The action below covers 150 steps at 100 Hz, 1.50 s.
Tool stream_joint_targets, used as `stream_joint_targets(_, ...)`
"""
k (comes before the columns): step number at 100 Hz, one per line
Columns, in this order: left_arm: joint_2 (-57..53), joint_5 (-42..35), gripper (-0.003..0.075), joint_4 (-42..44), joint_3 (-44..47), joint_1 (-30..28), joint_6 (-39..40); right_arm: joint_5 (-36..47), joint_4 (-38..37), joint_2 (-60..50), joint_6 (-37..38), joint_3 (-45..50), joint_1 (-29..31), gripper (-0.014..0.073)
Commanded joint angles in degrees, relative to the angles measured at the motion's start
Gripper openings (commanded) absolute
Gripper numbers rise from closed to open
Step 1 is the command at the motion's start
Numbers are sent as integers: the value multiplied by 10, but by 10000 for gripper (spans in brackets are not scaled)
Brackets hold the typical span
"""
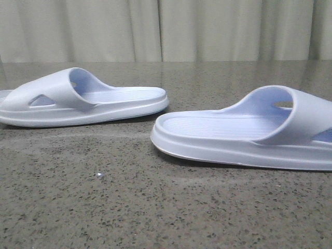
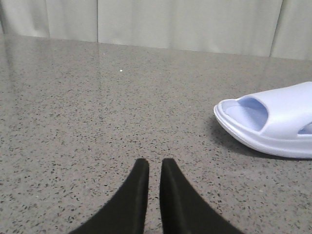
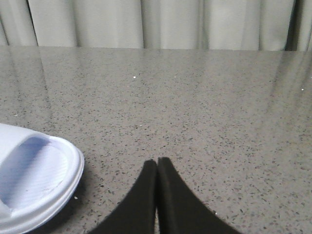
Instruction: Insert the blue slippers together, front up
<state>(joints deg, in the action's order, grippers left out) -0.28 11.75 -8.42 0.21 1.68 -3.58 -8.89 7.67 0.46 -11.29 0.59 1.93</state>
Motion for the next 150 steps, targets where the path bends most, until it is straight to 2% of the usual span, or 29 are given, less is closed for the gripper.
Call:
stream_joint_targets(1, -16, -42, 15, -6, 5, -2, 4, 42, -6, 6, -2, 12, 4, -90)
stream_joint_targets(93, -16, -42, 15, -6, 5, -2, 4, 43, -8, 6, -2, 12, 4, -90)
stream_joint_targets(115, -16, -44, 15, -22, 5, -2, 4, 92, 6, 6, -2, 12, 4, -90)
stream_joint_targets(122, -16, -52, 15, -44, 5, -2, 4, 103, 19, 6, -2, 12, 4, -90)
stream_joint_targets(138, -16, -79, 15, -159, 5, -2, 4, 105, 61, 6, -2, 12, 4, -90)
stream_joint_targets(150, -16, -81, 15, -208, 5, -2, 4, 113, 149, 6, -2, 12, 4, -90)
